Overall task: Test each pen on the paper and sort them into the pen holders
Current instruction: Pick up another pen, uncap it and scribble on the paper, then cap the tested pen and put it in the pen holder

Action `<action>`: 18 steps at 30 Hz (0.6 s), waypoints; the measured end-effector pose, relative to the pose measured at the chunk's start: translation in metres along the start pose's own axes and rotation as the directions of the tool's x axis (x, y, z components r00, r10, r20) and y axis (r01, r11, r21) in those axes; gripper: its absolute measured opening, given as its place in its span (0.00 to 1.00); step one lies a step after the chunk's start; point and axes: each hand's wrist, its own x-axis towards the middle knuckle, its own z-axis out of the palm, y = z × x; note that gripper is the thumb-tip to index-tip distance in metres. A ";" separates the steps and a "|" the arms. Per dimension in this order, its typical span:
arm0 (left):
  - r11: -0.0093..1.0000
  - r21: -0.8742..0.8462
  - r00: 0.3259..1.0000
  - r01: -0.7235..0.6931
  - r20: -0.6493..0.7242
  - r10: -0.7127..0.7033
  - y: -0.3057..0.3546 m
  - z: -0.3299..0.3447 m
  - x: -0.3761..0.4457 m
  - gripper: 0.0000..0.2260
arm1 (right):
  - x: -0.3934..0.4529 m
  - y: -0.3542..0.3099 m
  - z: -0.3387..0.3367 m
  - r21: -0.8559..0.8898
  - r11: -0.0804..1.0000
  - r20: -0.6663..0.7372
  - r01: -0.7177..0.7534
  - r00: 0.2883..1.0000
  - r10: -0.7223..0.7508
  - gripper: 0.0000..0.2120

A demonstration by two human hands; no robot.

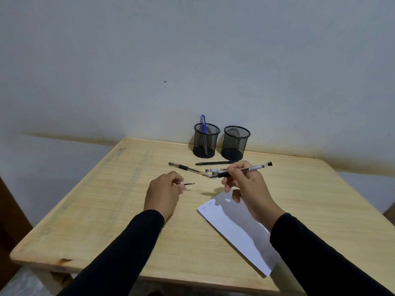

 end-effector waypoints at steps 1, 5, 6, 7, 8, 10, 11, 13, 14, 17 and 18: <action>0.992 -0.127 1.000 0.006 -0.004 -0.006 0.006 -0.001 -0.002 0.04 | 0.000 -0.001 0.001 -0.016 1.000 -0.002 0.024 1.000 -0.024 0.05; 0.942 -0.335 1.000 0.003 -0.008 -0.006 0.028 -0.006 -0.010 0.07 | 0.000 -0.007 0.005 -0.014 0.995 -0.019 0.096 0.995 -0.096 0.05; 0.934 -0.359 1.000 0.003 -0.007 -0.006 0.032 -0.007 -0.012 0.08 | 0.000 -0.008 0.005 -0.003 0.994 -0.025 0.106 0.994 -0.106 0.05; 0.927 -0.376 1.000 -0.003 -0.009 0.000 0.037 -0.008 -0.012 0.09 | 0.000 -0.010 0.005 0.005 0.993 -0.028 0.114 0.993 -0.114 0.06; 0.919 -0.393 1.000 -0.009 -0.010 0.005 0.041 -0.009 -0.013 0.09 | 0.000 -0.011 0.005 0.011 0.993 -0.028 0.120 0.992 -0.119 0.06; 0.913 -0.408 1.000 -0.025 -0.008 0.024 0.048 -0.012 -0.014 0.09 | 0.000 -0.013 0.004 0.019 0.992 -0.025 0.126 0.992 -0.126 0.06; 0.916 -0.398 0.999 -0.041 -0.006 0.042 0.050 -0.013 -0.015 0.09 | 0.000 -0.014 0.004 0.023 0.991 -0.021 0.129 0.991 -0.128 0.06; 0.924 -0.376 0.997 -0.073 -0.003 0.077 0.054 -0.013 -0.015 0.09 | 0.000 -0.016 0.004 0.023 0.991 -0.015 0.134 0.991 -0.133 0.06; 0.924 -0.373 0.996 -0.083 -0.001 0.089 0.055 -0.014 -0.015 0.09 | 0.000 -0.016 0.004 0.022 0.990 -0.011 0.137 0.991 -0.136 0.06; 0.915 -0.390 0.993 -0.104 0.014 0.119 0.061 -0.013 -0.017 0.08 | 0.001 -0.018 0.004 0.027 0.990 0.003 0.141 0.990 -0.141 0.06; 0.907 -0.408 0.992 -0.108 0.021 0.127 0.063 -0.012 -0.018 0.08 | 0.001 -0.018 0.003 0.033 0.990 0.002 0.137 0.991 -0.137 0.06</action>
